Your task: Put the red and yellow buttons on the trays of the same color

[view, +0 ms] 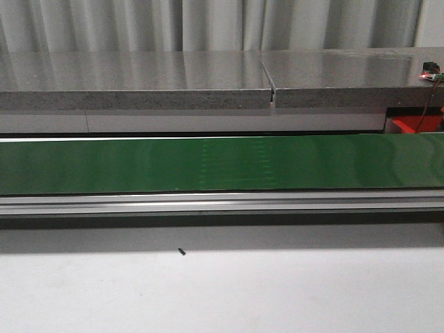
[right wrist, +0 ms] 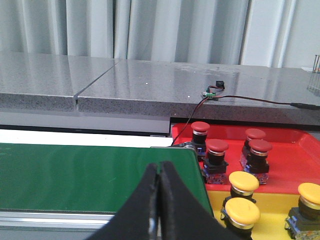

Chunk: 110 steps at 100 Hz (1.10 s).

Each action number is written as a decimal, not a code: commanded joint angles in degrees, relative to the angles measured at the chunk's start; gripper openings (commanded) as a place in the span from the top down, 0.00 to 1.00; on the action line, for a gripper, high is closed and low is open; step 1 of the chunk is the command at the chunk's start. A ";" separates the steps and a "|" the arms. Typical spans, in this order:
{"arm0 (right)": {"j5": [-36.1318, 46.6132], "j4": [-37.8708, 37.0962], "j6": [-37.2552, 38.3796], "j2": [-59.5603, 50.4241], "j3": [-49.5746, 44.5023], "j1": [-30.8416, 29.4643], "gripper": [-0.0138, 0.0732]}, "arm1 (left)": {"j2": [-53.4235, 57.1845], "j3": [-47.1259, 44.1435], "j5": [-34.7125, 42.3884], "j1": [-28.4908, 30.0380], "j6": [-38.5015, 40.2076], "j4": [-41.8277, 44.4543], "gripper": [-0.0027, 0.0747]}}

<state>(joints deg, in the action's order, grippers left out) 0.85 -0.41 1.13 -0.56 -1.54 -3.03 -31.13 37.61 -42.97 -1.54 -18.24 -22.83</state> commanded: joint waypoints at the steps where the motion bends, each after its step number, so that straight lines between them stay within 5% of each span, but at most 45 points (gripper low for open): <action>1: 4.79 -0.15 0.00 -1.18 0.90 -0.35 0.91 | 0.86 1.00 6.89 -0.52 0.36 1.10 0.99; 27: 4.79 -0.15 0.00 -1.18 0.90 -0.35 0.91 | 7.79 -8.79 29.64 -0.55 0.51 3.89 0.99; 39: 4.79 -0.15 0.00 -1.18 0.90 -0.35 0.91 | 12.52 -14.01 37.03 -0.55 10.63 12.25 0.99; 47: 4.79 -0.15 0.00 -1.18 0.90 -0.35 0.91 | 15.49 -16.73 38.25 -0.55 14.36 17.18 0.99; 110: 4.79 -0.15 0.00 -1.12 0.90 -0.35 0.91 | 33.33 -39.37 44.51 -0.55 18.91 17.00 0.99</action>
<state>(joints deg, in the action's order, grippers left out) 0.85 -0.41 1.15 -0.56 -1.54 -3.03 0.36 0.12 -3.54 -1.54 0.00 -5.77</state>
